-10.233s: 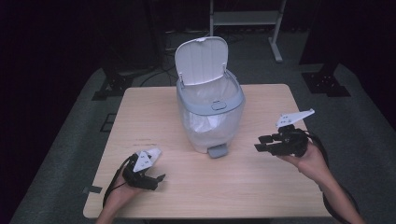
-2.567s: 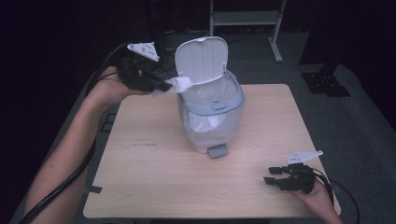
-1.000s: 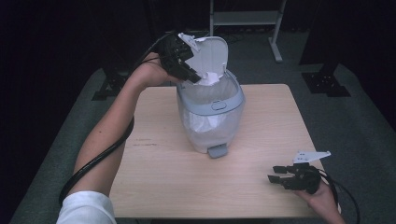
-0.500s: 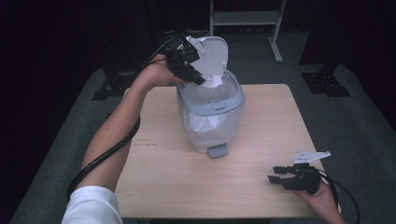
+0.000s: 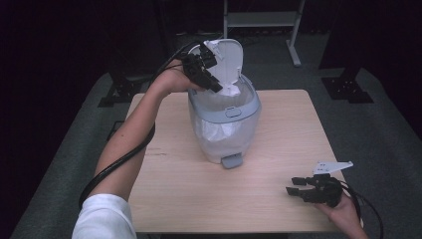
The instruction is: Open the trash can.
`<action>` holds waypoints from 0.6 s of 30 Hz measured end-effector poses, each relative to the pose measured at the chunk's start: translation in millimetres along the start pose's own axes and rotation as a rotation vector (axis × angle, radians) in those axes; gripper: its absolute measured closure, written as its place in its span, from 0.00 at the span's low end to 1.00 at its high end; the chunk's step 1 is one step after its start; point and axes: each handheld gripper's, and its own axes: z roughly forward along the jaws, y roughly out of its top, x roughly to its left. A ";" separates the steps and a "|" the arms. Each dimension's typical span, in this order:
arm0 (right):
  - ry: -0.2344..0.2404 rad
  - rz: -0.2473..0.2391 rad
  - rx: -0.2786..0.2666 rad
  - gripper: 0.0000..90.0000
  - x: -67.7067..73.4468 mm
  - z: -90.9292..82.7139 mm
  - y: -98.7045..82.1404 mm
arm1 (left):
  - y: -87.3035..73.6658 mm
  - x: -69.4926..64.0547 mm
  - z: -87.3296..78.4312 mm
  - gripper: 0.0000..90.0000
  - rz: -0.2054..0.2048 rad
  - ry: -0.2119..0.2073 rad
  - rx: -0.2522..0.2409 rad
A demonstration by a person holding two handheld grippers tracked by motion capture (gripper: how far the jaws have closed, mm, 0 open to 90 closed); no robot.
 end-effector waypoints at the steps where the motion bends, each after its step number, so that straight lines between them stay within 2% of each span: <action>1: 0.000 0.000 0.000 0.54 -0.1 0.0 0.0 | 0.1 -0.1 0.3 0.82 -0.001 0.000 -0.003; 10: 0.000 0.001 0.001 0.54 -0.5 0.6 -0.5 | -5.5 0.7 -0.7 0.76 -0.010 -0.017 -0.026; 18: 0.002 0.004 0.007 0.54 -0.5 2.1 -0.4 | -19.8 3.2 -14.3 0.76 -0.038 -0.025 -0.064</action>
